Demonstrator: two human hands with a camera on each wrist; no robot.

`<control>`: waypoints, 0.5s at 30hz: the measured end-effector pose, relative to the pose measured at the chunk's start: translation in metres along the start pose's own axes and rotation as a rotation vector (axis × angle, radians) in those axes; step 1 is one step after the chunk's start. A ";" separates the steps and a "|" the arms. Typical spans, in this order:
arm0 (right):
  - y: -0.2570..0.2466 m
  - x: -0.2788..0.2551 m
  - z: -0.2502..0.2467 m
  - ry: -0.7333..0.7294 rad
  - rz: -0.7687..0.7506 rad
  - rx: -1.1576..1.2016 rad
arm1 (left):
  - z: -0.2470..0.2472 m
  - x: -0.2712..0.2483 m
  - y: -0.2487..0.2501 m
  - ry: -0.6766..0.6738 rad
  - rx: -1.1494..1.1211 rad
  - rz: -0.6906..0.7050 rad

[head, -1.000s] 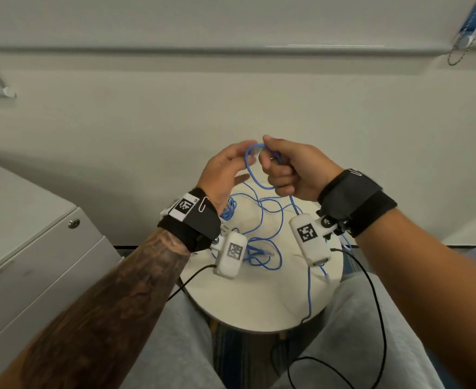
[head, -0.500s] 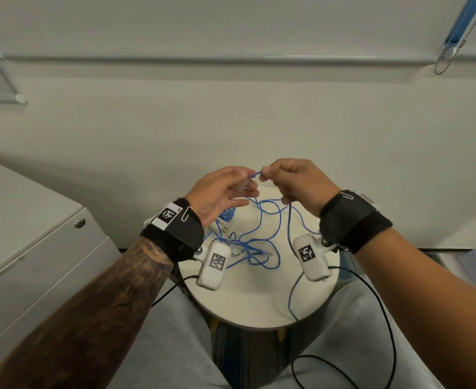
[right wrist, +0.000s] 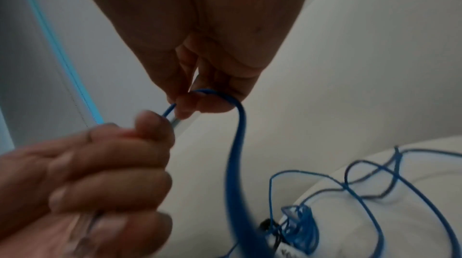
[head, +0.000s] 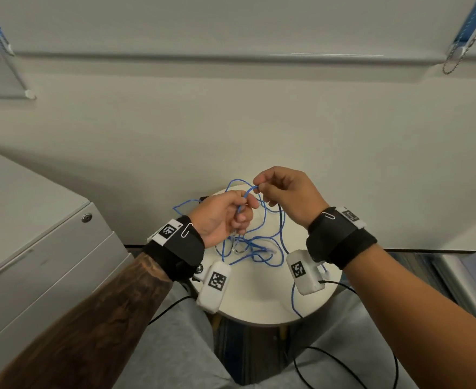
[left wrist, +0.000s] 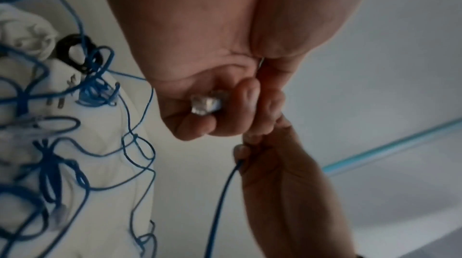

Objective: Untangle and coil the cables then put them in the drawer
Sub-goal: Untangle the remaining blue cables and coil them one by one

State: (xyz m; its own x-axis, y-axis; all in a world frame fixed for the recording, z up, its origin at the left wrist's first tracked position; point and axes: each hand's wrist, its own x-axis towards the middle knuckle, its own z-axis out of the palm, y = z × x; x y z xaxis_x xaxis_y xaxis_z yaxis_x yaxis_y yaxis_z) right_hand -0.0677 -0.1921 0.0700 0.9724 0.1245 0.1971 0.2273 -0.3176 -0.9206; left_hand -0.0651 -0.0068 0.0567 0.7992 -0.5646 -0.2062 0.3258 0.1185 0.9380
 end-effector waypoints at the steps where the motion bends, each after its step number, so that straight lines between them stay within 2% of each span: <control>1: 0.004 -0.001 0.005 0.015 0.001 0.012 | 0.001 -0.002 0.001 -0.023 -0.070 0.005; 5: 0.020 -0.012 0.023 0.008 0.106 0.136 | -0.001 -0.001 0.007 -0.018 -0.289 0.091; 9: 0.033 -0.037 0.047 -0.111 0.209 0.015 | -0.007 0.005 0.013 0.067 -0.419 0.189; 15: 0.015 -0.051 0.043 -0.155 0.094 -0.166 | -0.018 0.013 -0.004 0.217 -0.280 0.227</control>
State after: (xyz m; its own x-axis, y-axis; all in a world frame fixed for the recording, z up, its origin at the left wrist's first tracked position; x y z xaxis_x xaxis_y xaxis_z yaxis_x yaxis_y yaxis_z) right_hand -0.1159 -0.1629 0.0322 0.9729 0.2261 0.0476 0.1544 -0.4829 -0.8619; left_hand -0.0467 -0.0003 0.0454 0.9446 -0.3171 -0.0848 0.2298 0.4543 0.8607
